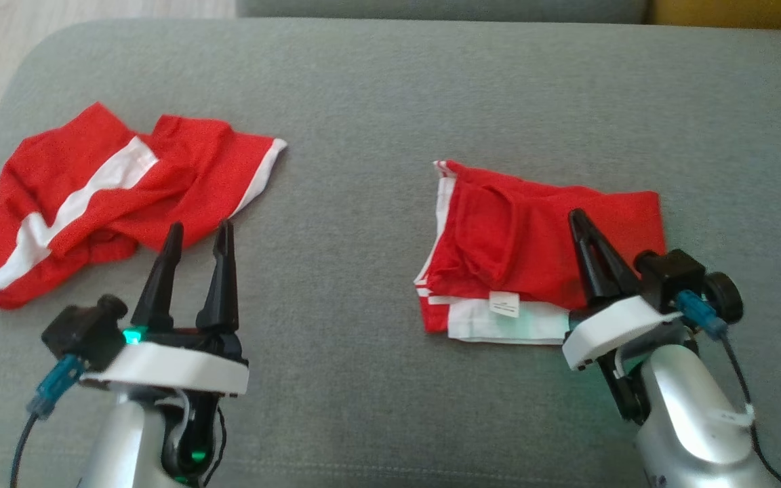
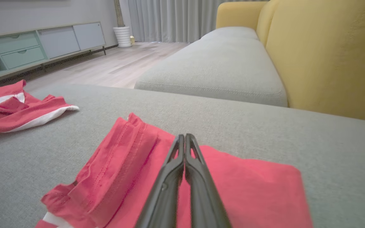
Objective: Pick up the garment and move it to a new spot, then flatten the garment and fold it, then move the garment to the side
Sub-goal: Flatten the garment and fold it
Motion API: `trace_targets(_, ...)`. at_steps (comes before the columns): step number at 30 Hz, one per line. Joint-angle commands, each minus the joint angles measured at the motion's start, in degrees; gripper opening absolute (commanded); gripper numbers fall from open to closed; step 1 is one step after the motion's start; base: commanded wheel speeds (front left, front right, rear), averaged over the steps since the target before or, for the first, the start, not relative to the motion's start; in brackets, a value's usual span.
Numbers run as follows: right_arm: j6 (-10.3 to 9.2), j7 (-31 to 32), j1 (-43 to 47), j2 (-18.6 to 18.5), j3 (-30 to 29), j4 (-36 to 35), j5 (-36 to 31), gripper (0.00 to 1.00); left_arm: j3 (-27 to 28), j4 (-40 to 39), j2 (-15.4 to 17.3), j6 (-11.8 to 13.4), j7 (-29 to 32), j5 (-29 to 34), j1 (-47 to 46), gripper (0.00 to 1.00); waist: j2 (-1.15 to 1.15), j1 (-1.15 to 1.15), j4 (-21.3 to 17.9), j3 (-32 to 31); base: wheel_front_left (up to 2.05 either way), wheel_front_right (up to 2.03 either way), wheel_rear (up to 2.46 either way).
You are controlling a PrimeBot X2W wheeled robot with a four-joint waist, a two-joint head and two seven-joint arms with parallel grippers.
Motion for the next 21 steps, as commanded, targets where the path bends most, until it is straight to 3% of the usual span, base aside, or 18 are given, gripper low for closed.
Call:
trace_targets(1, 0.21, 0.1, -2.3, 0.2, 1.5, -0.5, 0.3, 0.00, 1.4, -1.8, 0.4, -0.3, -0.7, -0.1, -3.0, 1.00, 0.00, 0.00, 1.0, 0.7, 0.00, 0.00, 0.00)
trace_targets(14, 0.21, -1.3, -10.7, 0.2, 5.1, 14.8, 2.7, 0.00, 0.0, -1.5, 0.4, -0.3, -0.7, -0.7, -5.3, 1.00, 0.00, 0.00, 5.2, 4.4, 0.00, 0.00, 0.00)
trace_targets(21, 0.21, -2.8, -14.2, 0.2, 10.3, 17.3, 5.9, 0.00, -0.4, -1.1, 0.4, -0.3, -0.7, -1.2, -6.0, 1.00, 0.00, 0.00, 6.5, 5.0, 0.00, 0.00, 0.00)
